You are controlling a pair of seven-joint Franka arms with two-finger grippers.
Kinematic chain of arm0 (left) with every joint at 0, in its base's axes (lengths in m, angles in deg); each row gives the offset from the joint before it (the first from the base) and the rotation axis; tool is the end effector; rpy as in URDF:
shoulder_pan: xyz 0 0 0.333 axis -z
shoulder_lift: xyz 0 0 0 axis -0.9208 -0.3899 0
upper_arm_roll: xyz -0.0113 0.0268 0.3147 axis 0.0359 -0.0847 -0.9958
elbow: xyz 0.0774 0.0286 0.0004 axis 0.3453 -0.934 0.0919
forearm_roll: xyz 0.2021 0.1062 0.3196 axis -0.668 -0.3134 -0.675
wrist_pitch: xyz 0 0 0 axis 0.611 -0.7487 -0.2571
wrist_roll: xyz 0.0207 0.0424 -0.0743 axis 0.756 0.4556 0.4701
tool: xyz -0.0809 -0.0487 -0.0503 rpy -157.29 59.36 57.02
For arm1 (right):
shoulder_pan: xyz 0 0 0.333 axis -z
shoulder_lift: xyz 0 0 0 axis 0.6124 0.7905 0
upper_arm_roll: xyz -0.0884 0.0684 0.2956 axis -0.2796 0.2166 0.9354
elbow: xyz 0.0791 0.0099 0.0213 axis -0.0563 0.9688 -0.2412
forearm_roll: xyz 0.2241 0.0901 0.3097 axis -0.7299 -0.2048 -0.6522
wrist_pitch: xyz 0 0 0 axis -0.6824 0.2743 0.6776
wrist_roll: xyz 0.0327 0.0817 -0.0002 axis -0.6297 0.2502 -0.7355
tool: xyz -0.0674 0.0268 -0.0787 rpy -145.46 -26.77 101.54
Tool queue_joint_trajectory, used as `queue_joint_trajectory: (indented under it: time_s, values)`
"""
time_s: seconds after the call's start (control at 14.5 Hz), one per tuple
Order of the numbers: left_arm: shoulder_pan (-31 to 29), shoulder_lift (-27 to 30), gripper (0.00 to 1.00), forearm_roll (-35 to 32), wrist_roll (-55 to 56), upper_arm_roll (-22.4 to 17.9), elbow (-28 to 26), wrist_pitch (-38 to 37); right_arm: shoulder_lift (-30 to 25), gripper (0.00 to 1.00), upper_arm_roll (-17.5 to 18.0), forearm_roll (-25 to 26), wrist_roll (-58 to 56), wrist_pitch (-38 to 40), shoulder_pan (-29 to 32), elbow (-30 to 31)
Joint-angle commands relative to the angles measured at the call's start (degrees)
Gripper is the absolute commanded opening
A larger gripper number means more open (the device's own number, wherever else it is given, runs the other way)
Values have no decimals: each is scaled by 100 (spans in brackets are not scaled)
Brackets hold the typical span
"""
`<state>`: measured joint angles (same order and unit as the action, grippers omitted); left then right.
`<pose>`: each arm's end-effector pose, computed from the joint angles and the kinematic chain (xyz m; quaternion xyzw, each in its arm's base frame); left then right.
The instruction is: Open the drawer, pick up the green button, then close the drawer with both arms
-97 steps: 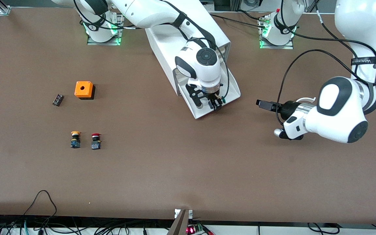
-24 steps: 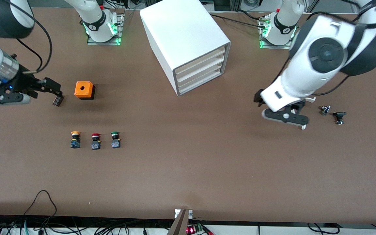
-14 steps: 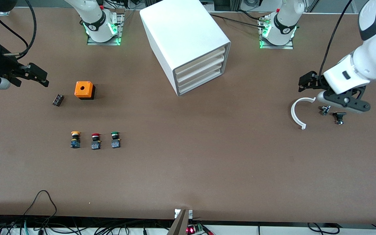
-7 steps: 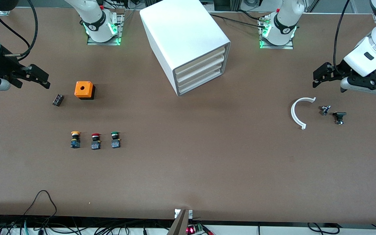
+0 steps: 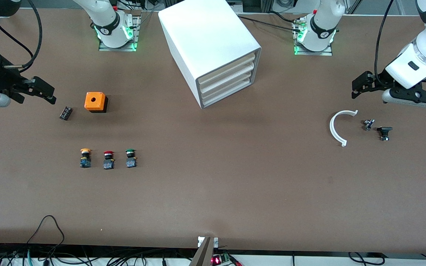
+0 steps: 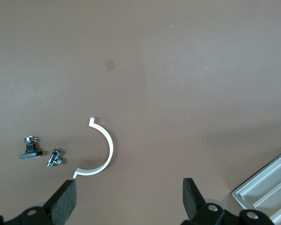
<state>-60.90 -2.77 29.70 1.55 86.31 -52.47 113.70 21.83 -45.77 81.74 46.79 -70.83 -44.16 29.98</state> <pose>0.5475 -0.0522 0.5785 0.9977 -0.0637 0.0080 0.0193 0.5717 0.0366 0.5997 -0.9994 0.0118 -0.0336 0.0035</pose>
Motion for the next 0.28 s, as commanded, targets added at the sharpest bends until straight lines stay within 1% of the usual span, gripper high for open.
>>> queue_joint_trajectory:
  time_s: [0.0, 0.21]
  values:
    - [53, -110, 100, -144, -22, -71, 212, -130, 82, 100, -3, 35, 93, 143, -20, -207]
    - [27, -154, 100, -136, -119, -80, 212, -103, 117, 100, -3, 43, 93, 143, -29, -207]
